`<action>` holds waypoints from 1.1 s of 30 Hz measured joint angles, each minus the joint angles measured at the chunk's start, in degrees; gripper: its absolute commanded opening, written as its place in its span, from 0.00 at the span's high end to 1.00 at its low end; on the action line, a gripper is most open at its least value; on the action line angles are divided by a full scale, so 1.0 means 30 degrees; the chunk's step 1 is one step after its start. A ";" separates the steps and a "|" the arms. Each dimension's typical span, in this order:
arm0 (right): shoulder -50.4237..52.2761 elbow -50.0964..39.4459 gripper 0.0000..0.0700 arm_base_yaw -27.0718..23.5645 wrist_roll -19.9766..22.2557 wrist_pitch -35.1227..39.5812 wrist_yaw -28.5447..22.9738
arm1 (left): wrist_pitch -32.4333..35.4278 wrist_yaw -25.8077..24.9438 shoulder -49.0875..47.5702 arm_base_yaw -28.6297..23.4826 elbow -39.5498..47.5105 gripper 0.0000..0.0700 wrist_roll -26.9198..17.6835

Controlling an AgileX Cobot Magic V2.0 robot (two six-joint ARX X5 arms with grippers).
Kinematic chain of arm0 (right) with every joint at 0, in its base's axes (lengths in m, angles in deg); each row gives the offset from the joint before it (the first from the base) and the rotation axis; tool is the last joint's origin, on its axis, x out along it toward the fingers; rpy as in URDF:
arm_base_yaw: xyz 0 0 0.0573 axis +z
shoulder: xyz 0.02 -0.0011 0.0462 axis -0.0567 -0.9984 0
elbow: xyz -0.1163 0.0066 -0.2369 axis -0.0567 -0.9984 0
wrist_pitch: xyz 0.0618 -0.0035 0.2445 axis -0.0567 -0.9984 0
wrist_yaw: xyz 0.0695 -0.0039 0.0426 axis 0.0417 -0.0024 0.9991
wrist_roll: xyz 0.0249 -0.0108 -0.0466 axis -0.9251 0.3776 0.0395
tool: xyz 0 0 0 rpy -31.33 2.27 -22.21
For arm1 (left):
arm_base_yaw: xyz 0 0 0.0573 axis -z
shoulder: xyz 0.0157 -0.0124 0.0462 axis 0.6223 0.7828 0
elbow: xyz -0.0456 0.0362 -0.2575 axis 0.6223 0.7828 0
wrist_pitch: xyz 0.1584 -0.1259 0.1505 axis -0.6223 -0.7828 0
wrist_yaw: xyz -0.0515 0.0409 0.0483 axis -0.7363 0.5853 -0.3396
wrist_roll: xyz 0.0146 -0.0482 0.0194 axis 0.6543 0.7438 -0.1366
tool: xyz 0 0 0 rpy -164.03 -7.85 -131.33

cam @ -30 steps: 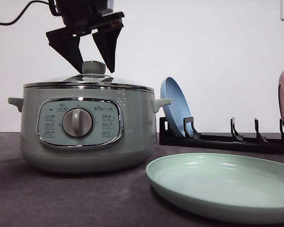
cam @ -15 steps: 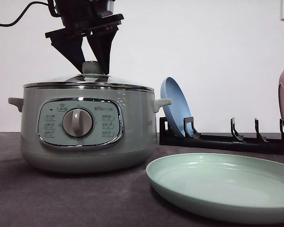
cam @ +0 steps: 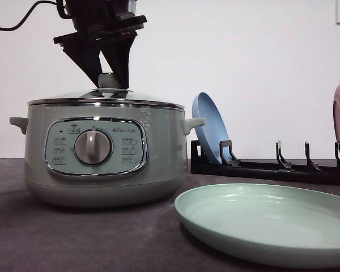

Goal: Transfer potato from steamer to green plate

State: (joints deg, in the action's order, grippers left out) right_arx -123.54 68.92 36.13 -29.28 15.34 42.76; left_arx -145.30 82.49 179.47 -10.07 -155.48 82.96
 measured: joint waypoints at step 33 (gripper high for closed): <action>0.0000 0.0000 0.54 0.0000 -0.0091 0.0007 -0.0028 | -0.1742 0.0790 -0.6630 -0.5282 0.0022 1.00 0.0000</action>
State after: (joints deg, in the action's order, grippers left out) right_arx -123.54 68.92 36.13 -29.55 15.36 42.68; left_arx -150.52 84.86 159.58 -25.91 -155.42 82.96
